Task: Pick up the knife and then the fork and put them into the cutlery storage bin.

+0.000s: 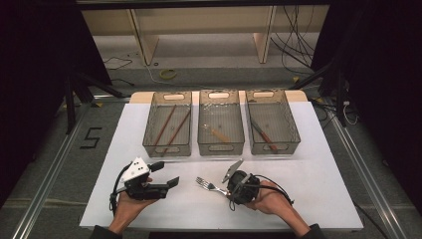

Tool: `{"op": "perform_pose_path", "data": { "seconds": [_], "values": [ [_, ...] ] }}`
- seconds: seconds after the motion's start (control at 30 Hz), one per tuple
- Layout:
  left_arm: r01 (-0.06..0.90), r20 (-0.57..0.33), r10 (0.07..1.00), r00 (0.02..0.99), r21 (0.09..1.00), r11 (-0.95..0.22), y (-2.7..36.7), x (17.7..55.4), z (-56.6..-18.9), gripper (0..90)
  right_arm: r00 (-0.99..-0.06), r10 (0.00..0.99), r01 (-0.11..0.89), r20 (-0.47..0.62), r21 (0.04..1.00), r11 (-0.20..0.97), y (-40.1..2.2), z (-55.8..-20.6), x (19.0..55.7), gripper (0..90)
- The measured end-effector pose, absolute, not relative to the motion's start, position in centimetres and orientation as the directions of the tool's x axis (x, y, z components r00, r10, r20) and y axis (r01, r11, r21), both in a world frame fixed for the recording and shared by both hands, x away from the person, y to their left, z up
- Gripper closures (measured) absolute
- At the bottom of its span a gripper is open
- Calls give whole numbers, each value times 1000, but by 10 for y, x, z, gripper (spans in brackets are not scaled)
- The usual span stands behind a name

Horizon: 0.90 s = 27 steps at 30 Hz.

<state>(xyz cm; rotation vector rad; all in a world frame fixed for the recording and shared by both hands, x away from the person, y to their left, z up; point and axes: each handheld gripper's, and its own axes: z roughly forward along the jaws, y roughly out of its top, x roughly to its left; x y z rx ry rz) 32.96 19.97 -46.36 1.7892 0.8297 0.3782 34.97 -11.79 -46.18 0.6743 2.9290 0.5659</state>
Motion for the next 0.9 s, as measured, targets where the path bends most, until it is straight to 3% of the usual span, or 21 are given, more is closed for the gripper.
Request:
{"op": "perform_pose_path", "data": {
  "seconds": [0.9],
  "values": [
    [353, -135, 694, 707, 918, -181, 200, 330, -464, 188, -859, 512, 456, -2, 452, 767, -140, -445, 364, 778]
  ]
}}
